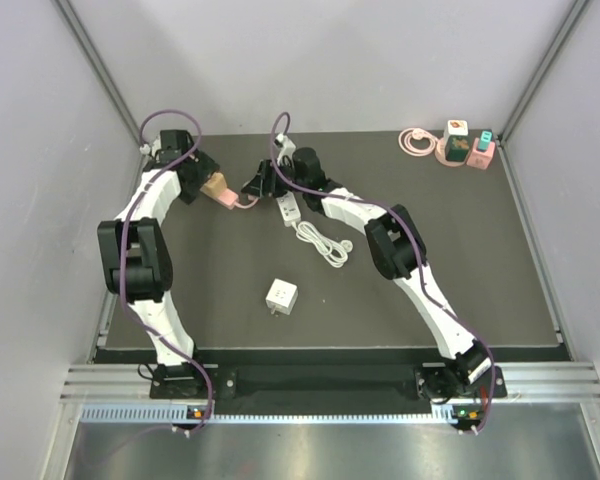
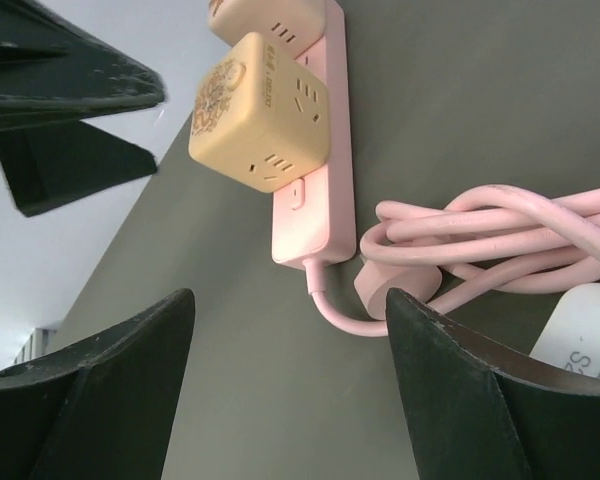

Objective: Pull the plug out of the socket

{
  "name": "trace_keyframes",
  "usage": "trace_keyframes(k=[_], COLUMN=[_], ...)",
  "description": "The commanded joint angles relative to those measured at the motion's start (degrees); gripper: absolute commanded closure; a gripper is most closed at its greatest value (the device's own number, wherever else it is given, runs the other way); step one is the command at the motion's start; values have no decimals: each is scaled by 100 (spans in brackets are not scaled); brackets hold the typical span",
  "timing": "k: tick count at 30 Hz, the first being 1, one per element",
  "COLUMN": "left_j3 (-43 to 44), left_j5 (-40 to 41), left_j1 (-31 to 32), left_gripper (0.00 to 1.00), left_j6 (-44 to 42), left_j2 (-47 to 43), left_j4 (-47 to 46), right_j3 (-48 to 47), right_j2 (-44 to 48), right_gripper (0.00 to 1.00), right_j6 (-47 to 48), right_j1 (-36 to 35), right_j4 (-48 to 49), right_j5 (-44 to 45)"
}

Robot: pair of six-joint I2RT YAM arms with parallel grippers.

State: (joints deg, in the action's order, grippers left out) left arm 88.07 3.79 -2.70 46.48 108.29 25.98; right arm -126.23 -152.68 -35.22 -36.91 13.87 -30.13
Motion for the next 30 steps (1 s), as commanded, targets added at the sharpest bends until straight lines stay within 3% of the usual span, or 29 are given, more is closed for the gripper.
trace_keyframes(k=[1,12,21,24,30], left_j3=[351,702,826,747,325], left_j5=[-335,-142,183,96,-273], left_j1=[24,24,-46,-64,-64], left_gripper=[12,11,20,33,100], left_j6=[282,784,547,424,11], left_j2=[253,957,1203,1168,818], left_j4=[48,-75,-172,-268,-409], right_j3=[-209,-173,-367,-428,-463], right_j2=[89,125,-60,-113,-139], right_gripper=[24,25,24,23,23], right_j6=[-2,147,-46,-116,-134], right_j1=[-106,-308,-361,-352,-387], right_j4=[178,-165,-68,-16,11], right_j5=[-81,-169,-125,-98,-116])
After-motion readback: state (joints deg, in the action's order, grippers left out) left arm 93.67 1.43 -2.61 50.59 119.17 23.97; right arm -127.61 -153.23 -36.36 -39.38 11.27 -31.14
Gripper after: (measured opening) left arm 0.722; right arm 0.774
